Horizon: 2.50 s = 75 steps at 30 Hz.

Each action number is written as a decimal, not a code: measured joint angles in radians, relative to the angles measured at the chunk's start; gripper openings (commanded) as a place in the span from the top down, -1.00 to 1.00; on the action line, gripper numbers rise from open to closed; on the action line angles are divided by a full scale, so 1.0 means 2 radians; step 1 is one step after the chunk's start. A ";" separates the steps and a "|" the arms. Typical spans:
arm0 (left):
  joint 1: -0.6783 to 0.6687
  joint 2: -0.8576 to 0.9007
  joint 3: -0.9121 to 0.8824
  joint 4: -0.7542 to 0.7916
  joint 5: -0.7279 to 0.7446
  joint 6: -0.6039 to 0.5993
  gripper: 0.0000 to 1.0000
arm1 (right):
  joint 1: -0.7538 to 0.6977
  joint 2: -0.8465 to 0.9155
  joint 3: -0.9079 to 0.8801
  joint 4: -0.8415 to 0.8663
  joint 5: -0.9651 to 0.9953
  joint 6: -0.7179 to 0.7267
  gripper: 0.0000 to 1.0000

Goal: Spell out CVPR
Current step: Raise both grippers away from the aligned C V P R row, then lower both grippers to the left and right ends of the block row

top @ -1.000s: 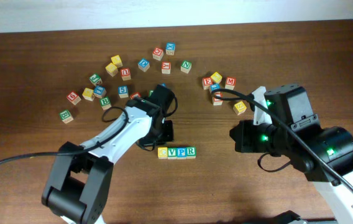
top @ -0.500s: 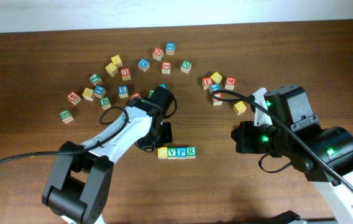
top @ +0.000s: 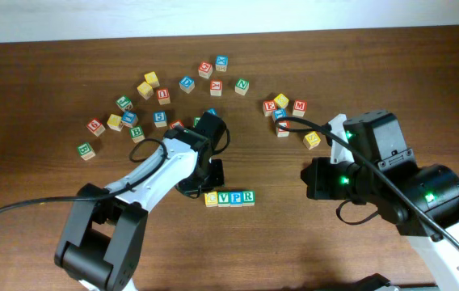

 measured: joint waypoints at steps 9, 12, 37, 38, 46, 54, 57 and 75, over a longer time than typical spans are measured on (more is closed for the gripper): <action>0.000 0.000 0.000 0.003 0.014 0.002 1.00 | 0.000 0.000 0.000 0.000 0.000 0.000 0.90; 0.000 0.000 0.000 0.004 0.017 0.002 1.00 | 0.000 0.000 0.000 0.000 0.002 0.000 0.90; 0.068 -0.010 -0.062 0.017 0.055 0.013 1.00 | 0.000 0.300 0.001 0.018 0.013 0.000 0.92; 0.068 -0.010 -0.062 0.020 0.055 0.013 1.00 | 0.000 0.302 0.001 0.019 0.013 0.000 0.92; 0.068 -0.010 -0.062 0.031 0.057 0.013 1.00 | 0.000 0.304 0.001 0.027 0.012 0.000 0.92; 0.068 -0.010 -0.062 0.039 0.077 0.013 1.00 | 0.000 0.304 0.001 0.029 0.010 0.000 0.91; 0.068 -0.010 -0.063 0.039 0.077 0.013 1.00 | 0.000 0.304 0.001 0.030 0.010 0.000 0.92; 0.068 -0.010 -0.063 0.043 0.072 0.013 1.00 | 0.000 0.305 -0.035 0.052 0.003 0.000 0.92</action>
